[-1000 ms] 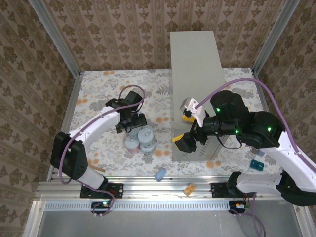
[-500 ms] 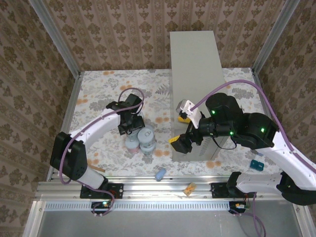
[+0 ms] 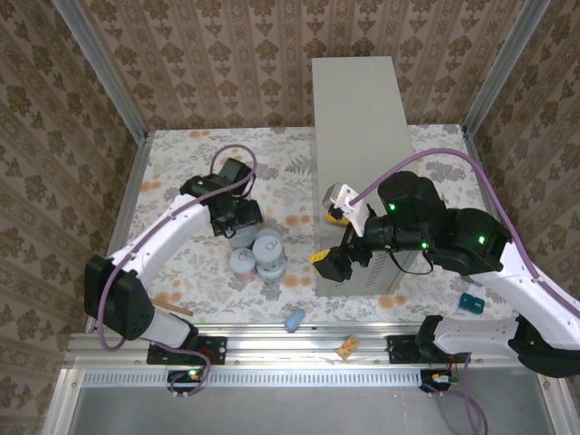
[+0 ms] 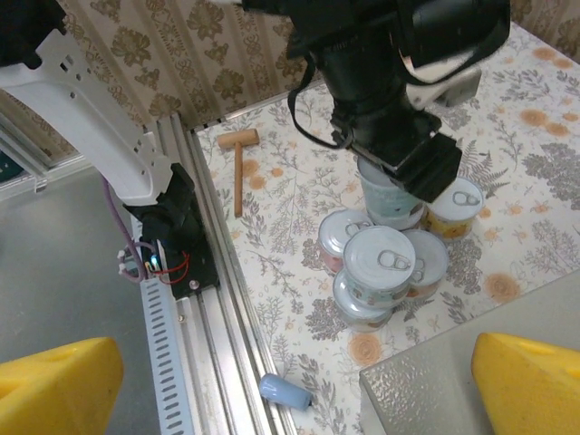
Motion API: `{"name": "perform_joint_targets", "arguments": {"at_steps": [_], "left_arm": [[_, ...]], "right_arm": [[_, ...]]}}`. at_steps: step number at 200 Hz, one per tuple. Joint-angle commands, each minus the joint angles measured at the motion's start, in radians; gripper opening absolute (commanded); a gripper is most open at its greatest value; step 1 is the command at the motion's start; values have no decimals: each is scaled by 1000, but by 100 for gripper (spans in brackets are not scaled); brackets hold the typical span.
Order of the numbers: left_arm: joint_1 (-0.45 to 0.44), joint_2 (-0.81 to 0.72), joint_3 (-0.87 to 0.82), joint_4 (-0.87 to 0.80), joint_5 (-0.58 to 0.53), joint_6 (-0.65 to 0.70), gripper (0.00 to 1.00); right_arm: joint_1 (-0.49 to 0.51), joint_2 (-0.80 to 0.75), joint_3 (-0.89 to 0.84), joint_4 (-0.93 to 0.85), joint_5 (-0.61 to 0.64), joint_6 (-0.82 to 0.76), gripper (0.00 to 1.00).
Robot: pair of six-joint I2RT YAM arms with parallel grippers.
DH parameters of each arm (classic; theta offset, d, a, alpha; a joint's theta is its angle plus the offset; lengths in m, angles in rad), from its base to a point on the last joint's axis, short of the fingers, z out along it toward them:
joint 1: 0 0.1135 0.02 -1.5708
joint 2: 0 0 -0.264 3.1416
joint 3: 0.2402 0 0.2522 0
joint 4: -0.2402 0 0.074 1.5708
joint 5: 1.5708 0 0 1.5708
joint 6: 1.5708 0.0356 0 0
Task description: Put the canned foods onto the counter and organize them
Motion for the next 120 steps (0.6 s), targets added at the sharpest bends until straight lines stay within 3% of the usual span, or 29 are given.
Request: {"name": "perform_joint_targets", "arguments": {"at_steps": [1,25,67,120], "left_arm": [[28,-39,97,-78,27,121,44],[57,-44,189,-125,109,218,43],[81,-49,376,-200,351,379,42],[73,-93,487,-222,604,440,42]], "right_arm": [[12,-12,-11,59,32,-44,100],[15,-30,-29,118,54,-83,100],[15,-26,-68,229,46,-160,100],[38,63,-71,332,98,-223,100]]}}
